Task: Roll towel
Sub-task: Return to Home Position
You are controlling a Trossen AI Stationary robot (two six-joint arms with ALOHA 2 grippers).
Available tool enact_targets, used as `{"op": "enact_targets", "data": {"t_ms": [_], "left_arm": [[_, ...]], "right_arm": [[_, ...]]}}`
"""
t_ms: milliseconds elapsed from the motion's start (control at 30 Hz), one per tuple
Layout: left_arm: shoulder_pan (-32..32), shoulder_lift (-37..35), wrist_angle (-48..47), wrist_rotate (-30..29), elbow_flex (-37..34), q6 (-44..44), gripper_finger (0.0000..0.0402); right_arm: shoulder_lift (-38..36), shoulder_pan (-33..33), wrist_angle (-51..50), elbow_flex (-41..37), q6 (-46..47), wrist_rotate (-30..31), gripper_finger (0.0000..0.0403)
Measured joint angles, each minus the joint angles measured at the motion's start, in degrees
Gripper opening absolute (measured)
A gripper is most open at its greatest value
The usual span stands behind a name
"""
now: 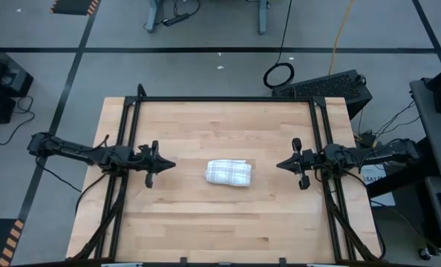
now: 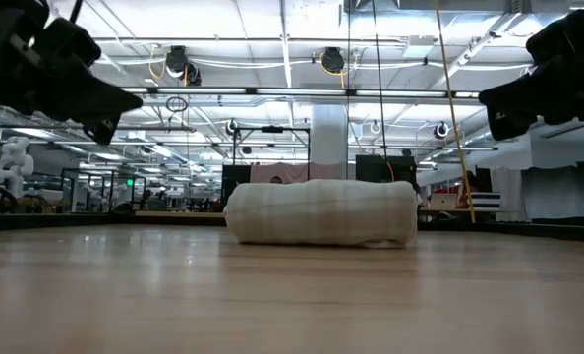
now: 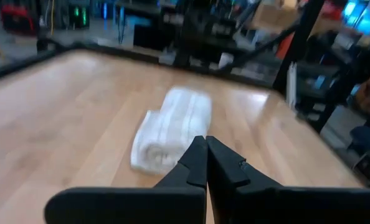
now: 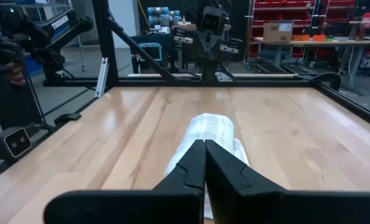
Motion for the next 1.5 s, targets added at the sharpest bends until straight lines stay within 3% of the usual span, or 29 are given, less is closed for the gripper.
{"op": "enact_targets", "data": {"t_ms": [233,533,867,1500], "left_arm": [[0.00,-3.41,-0.30,-0.11,0.00,1.79,0.0000],[0.01,-11.86,-6.92,-2.07,-0.02,1.80,0.0000],[0.00,-19.38,-11.72,-2.95,-0.04,2.28,0.0000],[0.18,-21.04,-12.08,-3.78,-0.09,8.14,0.0000]], "right_arm": [[-2.70,0.00,-0.15,0.00,0.27,0.06,0.0000],[-13.05,-0.02,-7.37,0.02,1.46,1.57,0.0000],[-13.30,-0.02,-6.95,0.09,2.03,1.40,0.0000],[-13.21,-0.02,-7.48,0.09,3.98,1.22,0.0000]]}}
